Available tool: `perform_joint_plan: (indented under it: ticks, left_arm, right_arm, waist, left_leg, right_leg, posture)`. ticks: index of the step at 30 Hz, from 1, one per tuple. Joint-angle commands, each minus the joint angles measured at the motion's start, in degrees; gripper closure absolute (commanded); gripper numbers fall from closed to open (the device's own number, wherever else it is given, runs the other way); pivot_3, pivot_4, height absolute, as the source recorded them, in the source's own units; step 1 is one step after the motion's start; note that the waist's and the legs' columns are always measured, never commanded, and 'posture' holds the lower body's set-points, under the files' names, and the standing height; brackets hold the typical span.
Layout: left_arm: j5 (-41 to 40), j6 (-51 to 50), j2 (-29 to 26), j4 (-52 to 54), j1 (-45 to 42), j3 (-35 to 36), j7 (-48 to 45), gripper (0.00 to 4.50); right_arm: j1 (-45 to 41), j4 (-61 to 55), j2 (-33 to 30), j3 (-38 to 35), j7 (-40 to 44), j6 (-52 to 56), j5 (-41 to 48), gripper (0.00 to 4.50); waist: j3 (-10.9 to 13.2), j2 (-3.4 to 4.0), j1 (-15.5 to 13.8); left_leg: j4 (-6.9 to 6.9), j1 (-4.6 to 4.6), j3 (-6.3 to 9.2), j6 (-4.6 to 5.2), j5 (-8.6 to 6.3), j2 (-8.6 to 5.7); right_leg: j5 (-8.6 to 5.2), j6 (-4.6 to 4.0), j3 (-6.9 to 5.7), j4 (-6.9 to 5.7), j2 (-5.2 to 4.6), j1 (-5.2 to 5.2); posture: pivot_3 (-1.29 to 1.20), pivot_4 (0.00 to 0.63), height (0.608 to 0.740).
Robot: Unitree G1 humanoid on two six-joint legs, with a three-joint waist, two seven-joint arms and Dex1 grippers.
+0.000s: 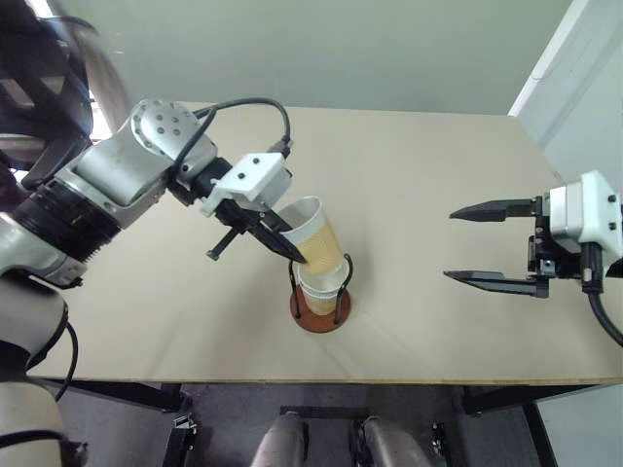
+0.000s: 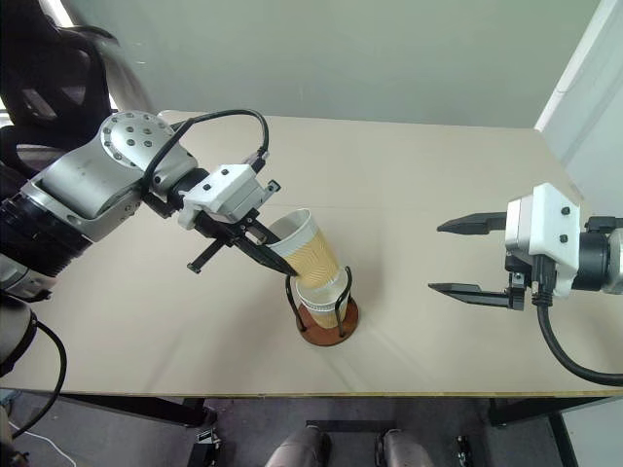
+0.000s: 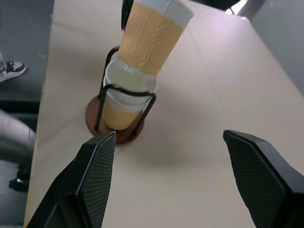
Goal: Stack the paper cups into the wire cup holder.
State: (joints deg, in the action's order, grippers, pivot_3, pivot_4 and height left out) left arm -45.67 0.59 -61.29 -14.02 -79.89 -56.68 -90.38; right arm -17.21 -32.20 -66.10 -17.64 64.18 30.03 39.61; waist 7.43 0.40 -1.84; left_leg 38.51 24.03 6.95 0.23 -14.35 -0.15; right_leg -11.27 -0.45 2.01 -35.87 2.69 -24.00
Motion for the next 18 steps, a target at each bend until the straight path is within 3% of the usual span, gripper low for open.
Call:
perform_joint_plan:
  ticks: [1,18]
  left_arm:
    - [-1.4,1.7,-0.8,0.9,-2.4,-1.6,-2.1,4.43]
    - [1.3,7.0,1.5,-1.7,-4.6,-7.4,-2.1,4.43]
  right_arm:
    - [0.2,-2.3,-1.0,-3.2,0.7,-1.1,-0.1,0.79]
    - [1.1,-3.9,-0.6,-3.9,-1.1,0.1,0.0,0.79]
  waist:
    - [0.0,0.0,0.0]
    - [0.0,0.0,0.0]
  left_leg:
    - [0.0,0.0,0.0,0.0,0.0,0.0]
    - [0.07,0.02,0.0,0.04,-0.02,-0.02]
  right_leg:
    - [0.0,0.0,0.0,0.0,0.0,0.0]
    - [-0.04,0.11,0.03,0.0,0.0,0.02]
  posture:
    - [0.0,0.15,0.74]
    - [0.0,0.15,0.74]
